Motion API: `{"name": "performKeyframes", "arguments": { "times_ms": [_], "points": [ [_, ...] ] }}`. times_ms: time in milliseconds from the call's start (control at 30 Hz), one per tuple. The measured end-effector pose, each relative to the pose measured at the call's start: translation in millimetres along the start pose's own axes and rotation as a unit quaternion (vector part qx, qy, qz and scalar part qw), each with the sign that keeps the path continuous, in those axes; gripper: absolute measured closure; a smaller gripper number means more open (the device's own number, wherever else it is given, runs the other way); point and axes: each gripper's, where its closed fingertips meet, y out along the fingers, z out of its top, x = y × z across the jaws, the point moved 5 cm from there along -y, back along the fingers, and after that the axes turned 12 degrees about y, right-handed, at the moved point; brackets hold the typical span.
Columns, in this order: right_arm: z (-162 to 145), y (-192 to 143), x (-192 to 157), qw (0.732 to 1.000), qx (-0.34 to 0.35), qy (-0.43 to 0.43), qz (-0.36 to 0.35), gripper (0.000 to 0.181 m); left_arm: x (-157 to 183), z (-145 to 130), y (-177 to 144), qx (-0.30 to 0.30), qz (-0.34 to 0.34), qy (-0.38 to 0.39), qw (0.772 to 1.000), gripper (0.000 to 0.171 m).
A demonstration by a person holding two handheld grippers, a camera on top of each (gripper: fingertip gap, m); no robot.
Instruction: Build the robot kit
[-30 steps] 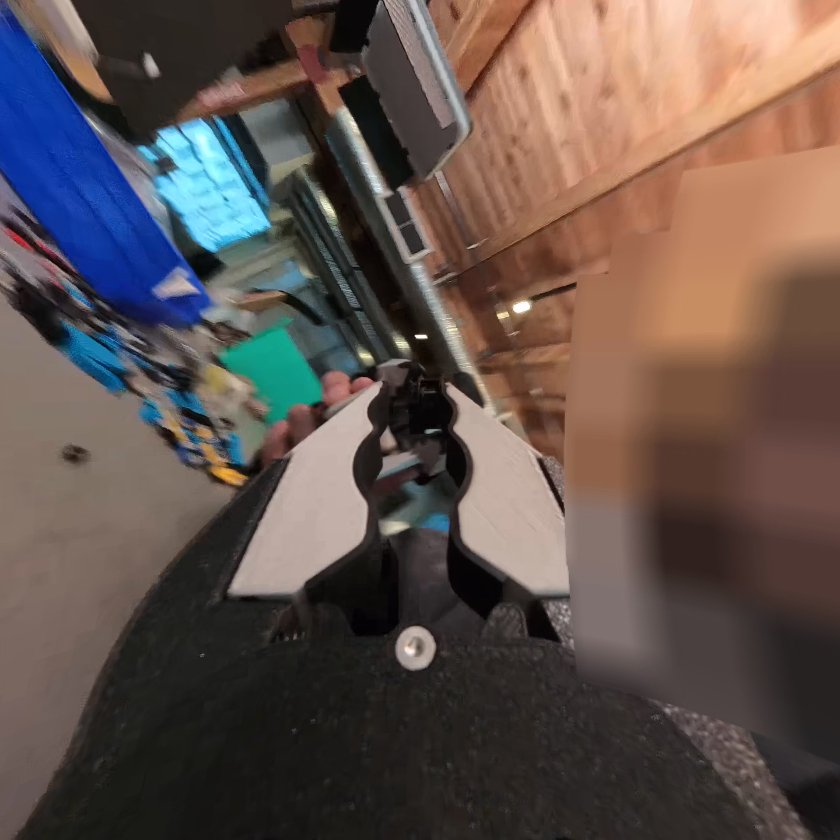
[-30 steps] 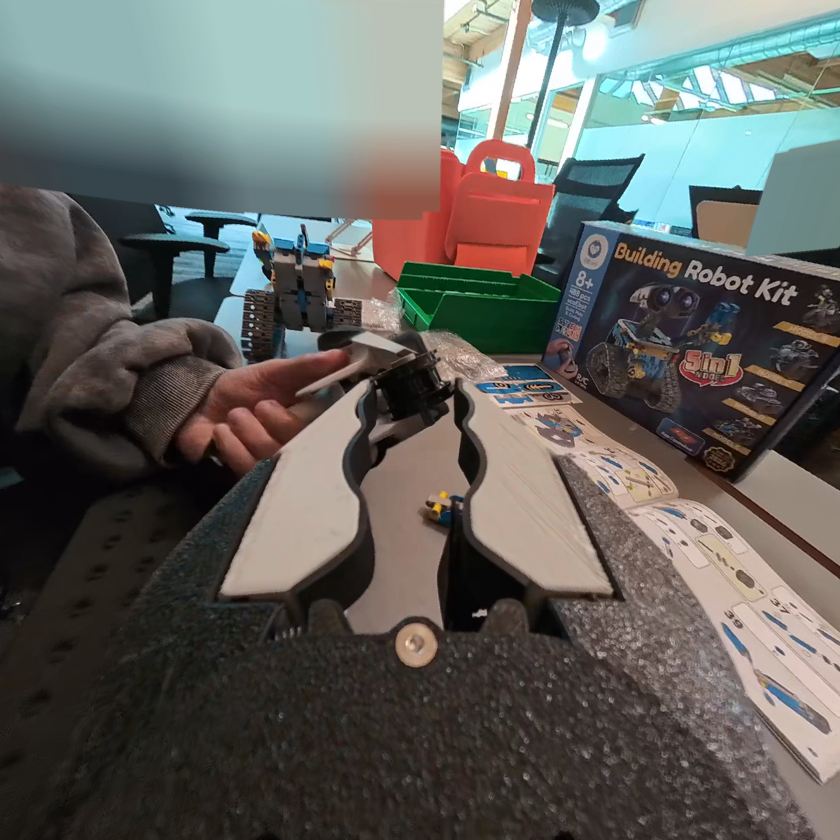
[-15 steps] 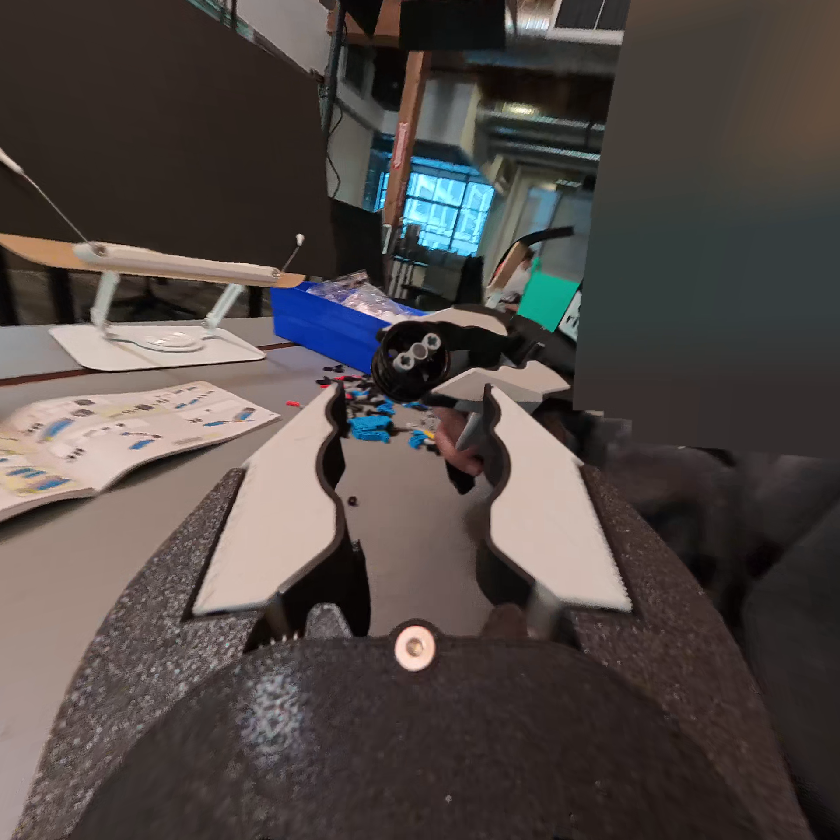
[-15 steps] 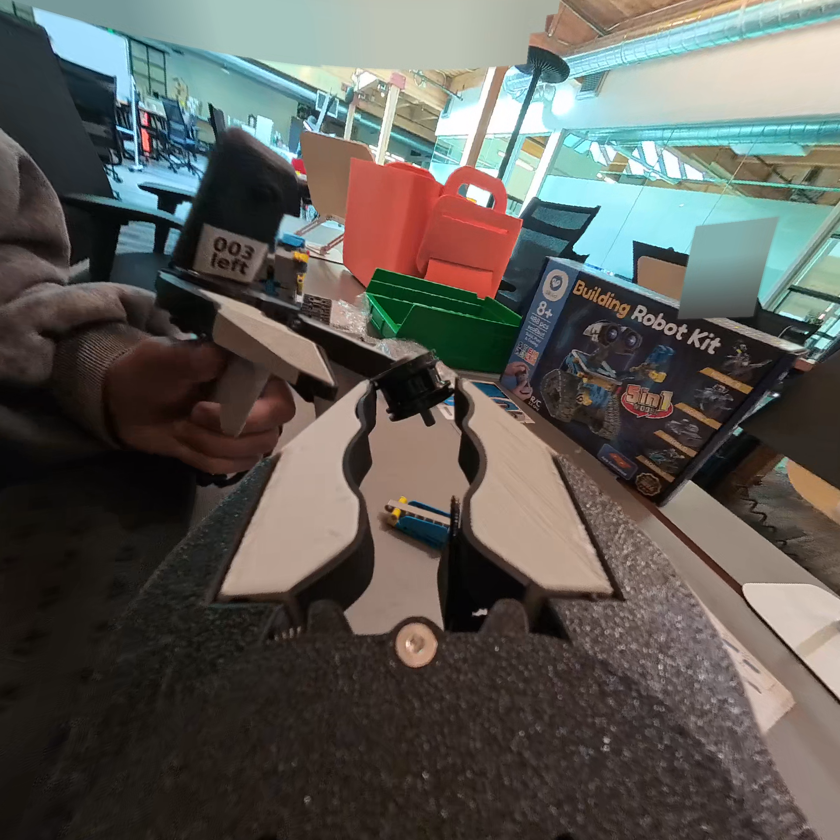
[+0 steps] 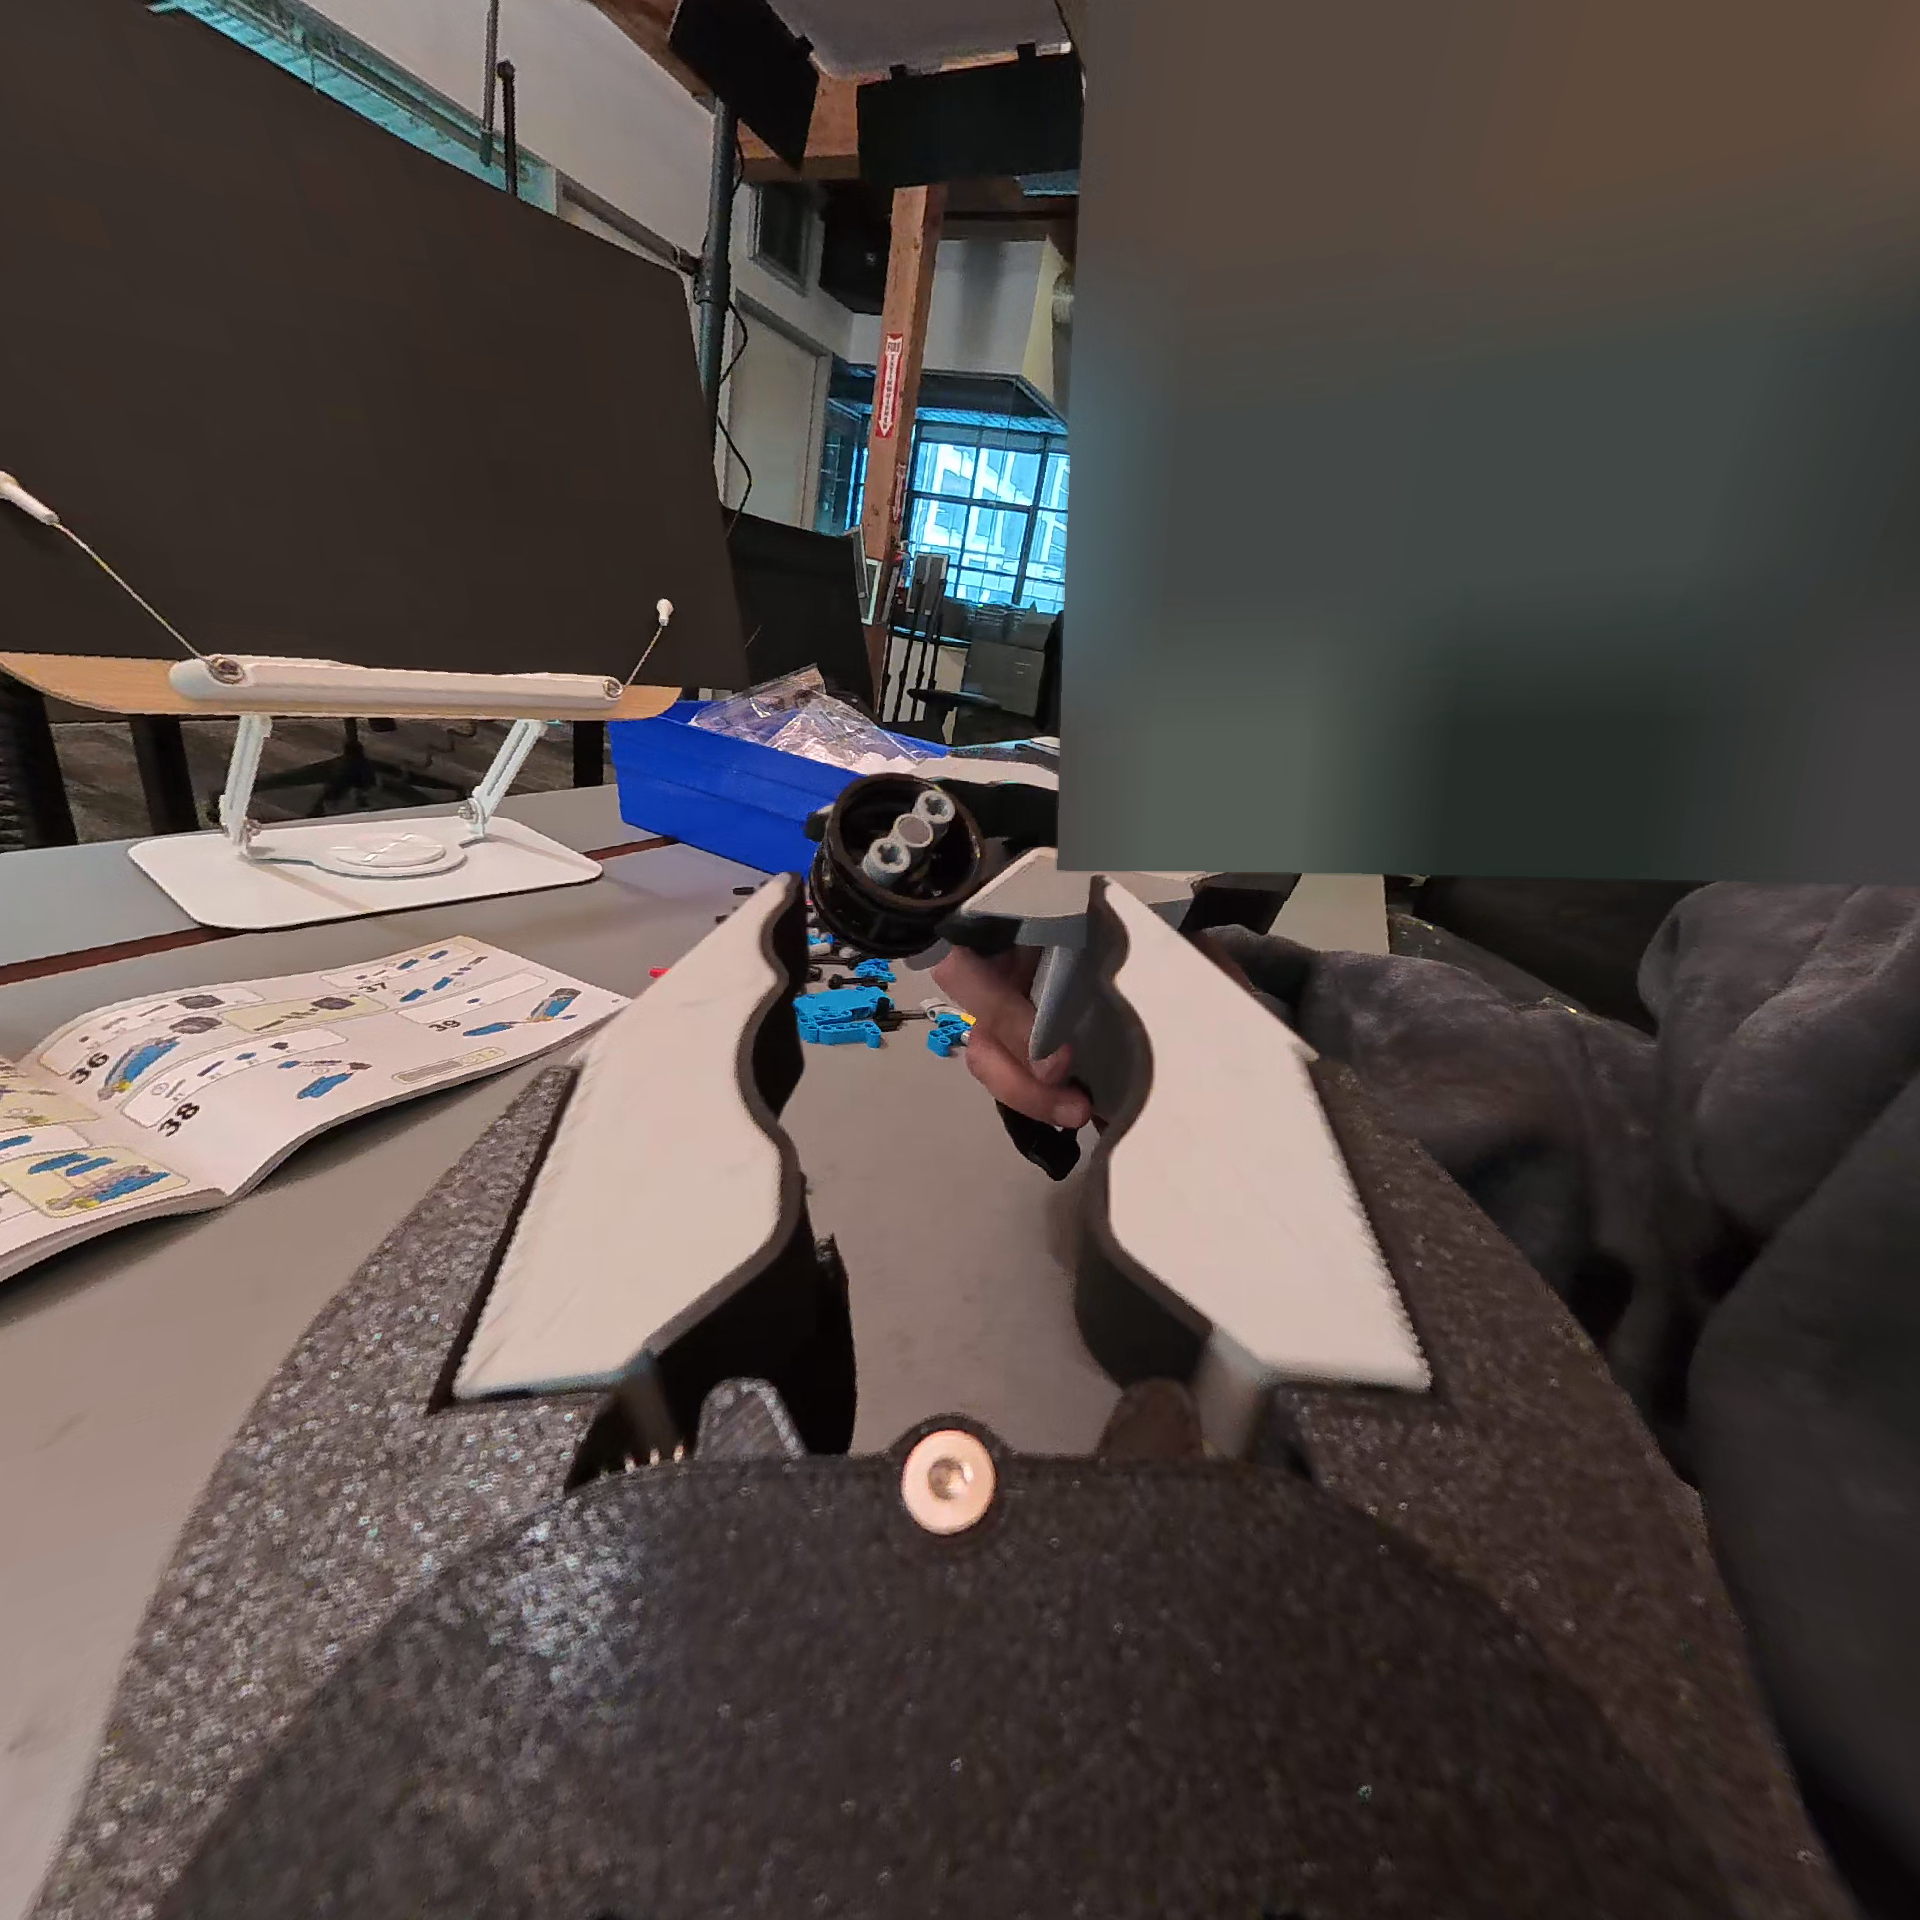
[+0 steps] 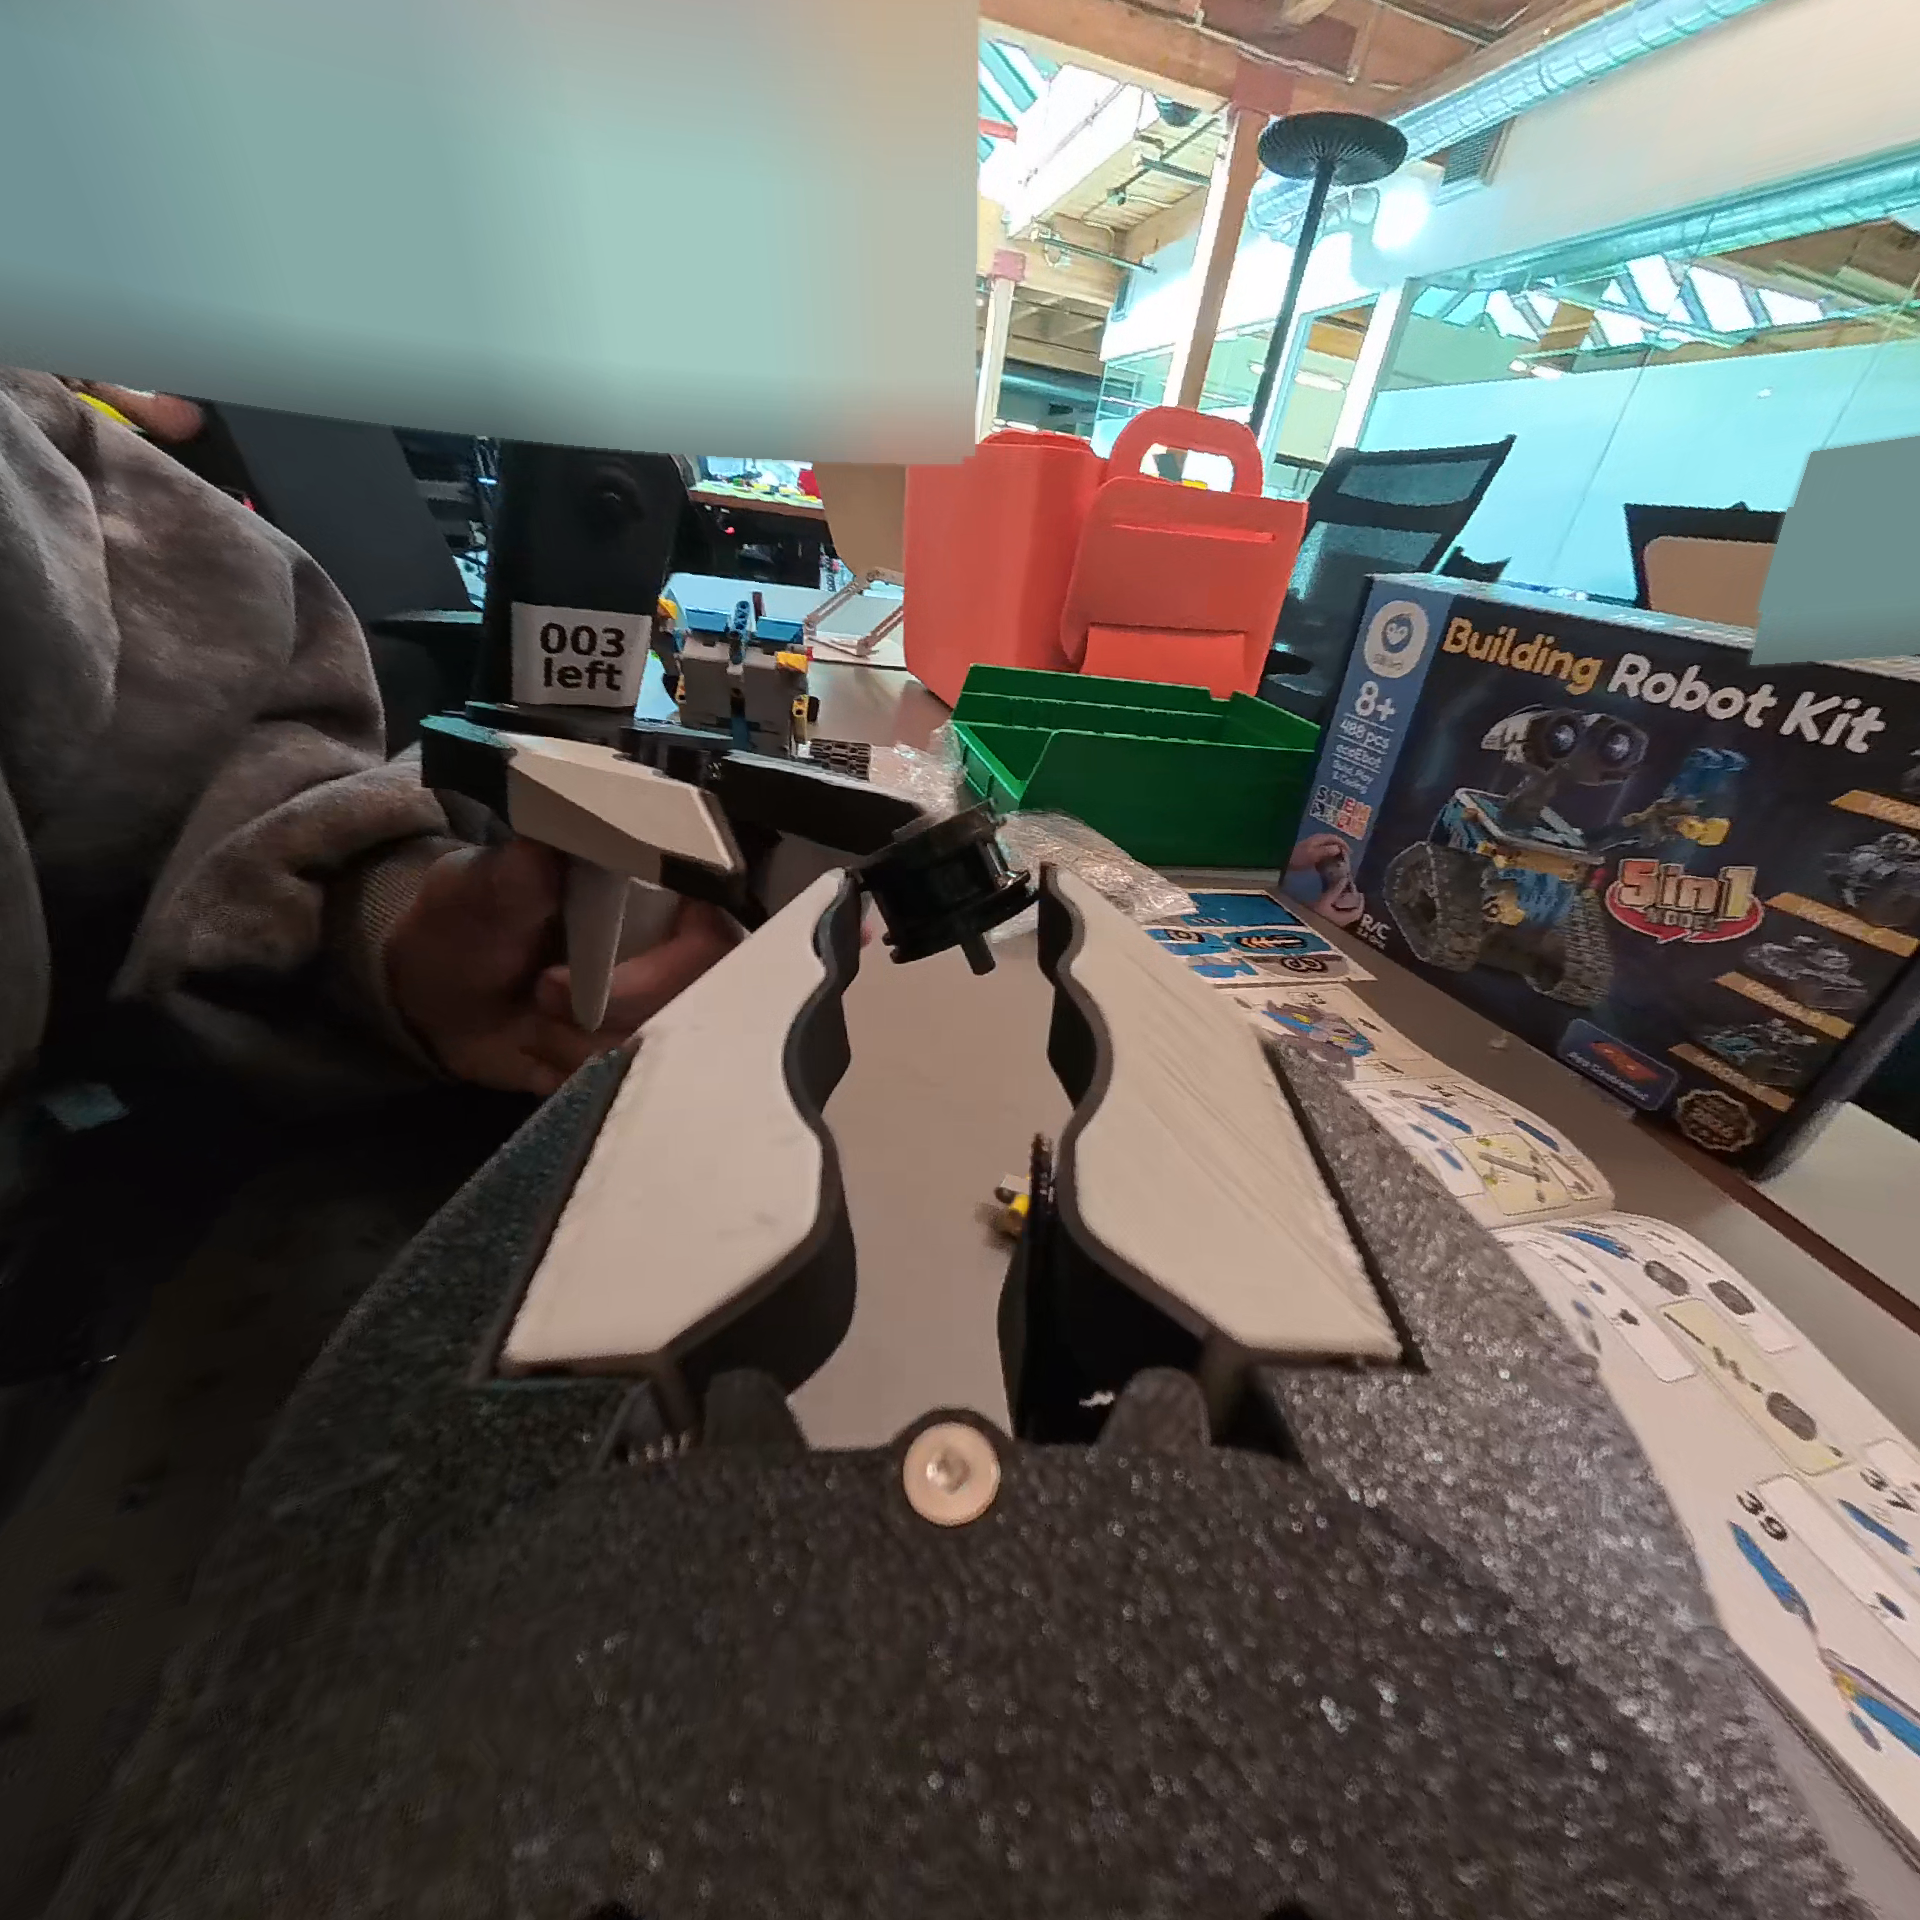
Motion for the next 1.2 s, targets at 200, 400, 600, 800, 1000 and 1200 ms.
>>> {"name": "performKeyframes", "arguments": {
  "times_ms": [200, 400, 600, 800, 1000, 1200],
  "points": [
    [-0.2, 0.5, -2.4, 1.0, 0.002, 0.01, 0.018, 0.147, 1.9, 1.4, -0.4, 0.004, -0.003, 0.003, 1.0, 0.12],
    [-0.2, 0.7, -2.2, 1.0, 0.004, 0.009, 0.021, 0.147, 3.1, 2.1, -0.4, 0.006, -0.003, 0.005, 1.0, 0.118],
    [-6.6, 2.3, 4.8, 0.992, -0.038, -0.095, -0.078, 0.147, -10.8, -9.3, 1.2, -0.025, 0.018, -0.043, 0.999, 0.118],
    [-31.1, 12.1, 1.2, 0.918, -0.152, -0.318, -0.182, 0.147, -26.0, -37.4, 7.1, -0.096, 0.011, -0.145, 0.985, 0.113],
    [-40.6, 13.4, -8.7, 0.858, -0.188, -0.441, -0.186, 0.147, -26.9, -45.3, 6.9, -0.115, -0.017, -0.181, 0.977, 0.139],
    [-40.4, -5.1, 0.3, 0.909, -0.205, -0.316, -0.176, 0.134, -43.5, -47.4, -3.5, -0.147, -0.024, -0.16, 0.976, 0.139]
  ]
}}
